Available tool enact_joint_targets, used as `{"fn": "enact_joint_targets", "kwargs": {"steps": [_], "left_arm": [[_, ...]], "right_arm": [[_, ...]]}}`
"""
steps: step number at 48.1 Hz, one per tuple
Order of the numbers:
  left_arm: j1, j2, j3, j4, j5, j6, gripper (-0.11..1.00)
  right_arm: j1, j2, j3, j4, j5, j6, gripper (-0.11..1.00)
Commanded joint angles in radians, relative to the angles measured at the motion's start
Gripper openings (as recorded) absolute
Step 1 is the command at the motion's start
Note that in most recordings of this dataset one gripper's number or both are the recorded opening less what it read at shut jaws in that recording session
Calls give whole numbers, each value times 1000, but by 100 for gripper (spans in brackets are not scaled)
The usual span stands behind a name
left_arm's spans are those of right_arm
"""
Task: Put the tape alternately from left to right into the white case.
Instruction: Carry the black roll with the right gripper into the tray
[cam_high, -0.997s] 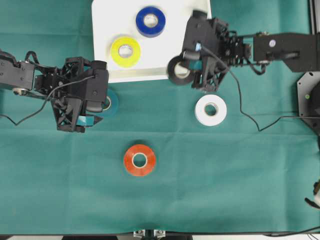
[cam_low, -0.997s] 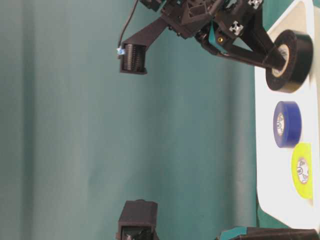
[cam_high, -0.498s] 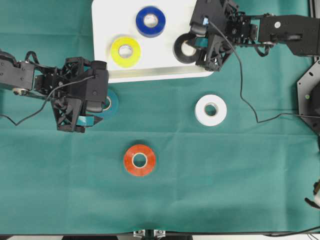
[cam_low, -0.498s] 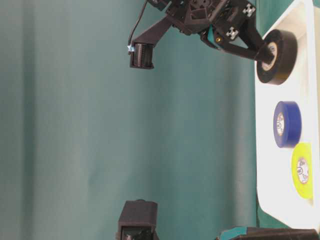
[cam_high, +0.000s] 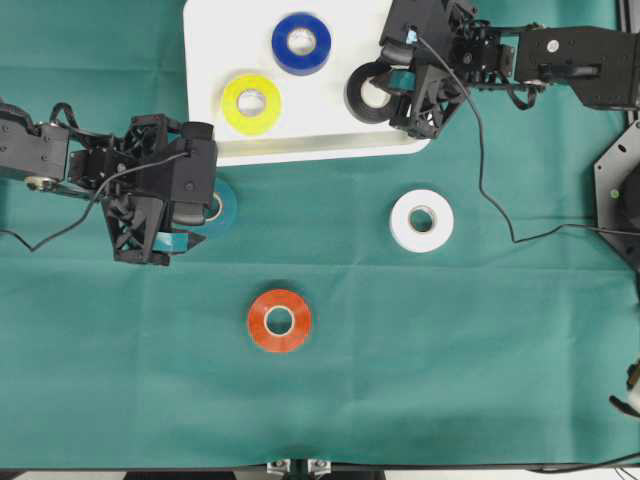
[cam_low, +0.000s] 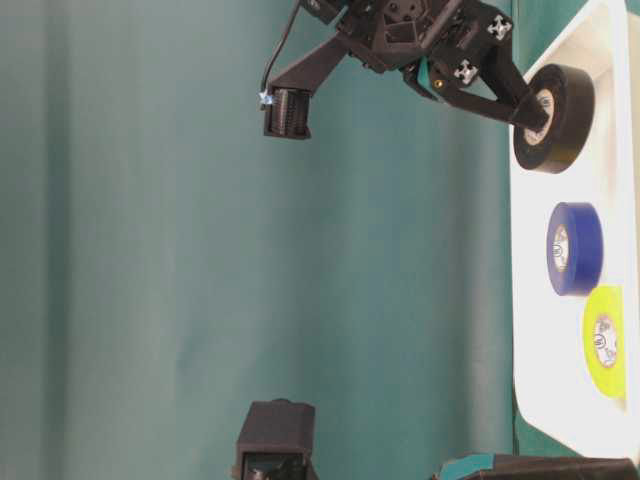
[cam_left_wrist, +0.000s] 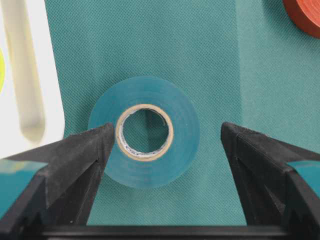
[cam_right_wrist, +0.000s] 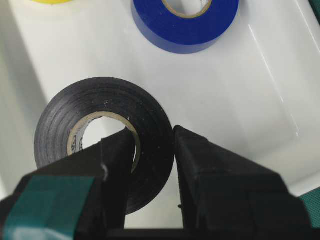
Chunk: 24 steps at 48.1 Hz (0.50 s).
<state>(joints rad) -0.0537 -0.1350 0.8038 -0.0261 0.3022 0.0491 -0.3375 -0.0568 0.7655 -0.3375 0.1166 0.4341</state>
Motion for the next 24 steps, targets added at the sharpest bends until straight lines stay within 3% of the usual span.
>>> {"fn": "enact_joint_targets", "kwargs": {"steps": [1, 24], "left_arm": [[-3, -18, -9, -2, -5, -2, 77], [-3, -20, -12, -2, -5, -2, 77]], "right_arm": [[0, -12, -15, -3, -11, 3, 25], [0, -12, -15, -3, 6, 6, 29]]}}
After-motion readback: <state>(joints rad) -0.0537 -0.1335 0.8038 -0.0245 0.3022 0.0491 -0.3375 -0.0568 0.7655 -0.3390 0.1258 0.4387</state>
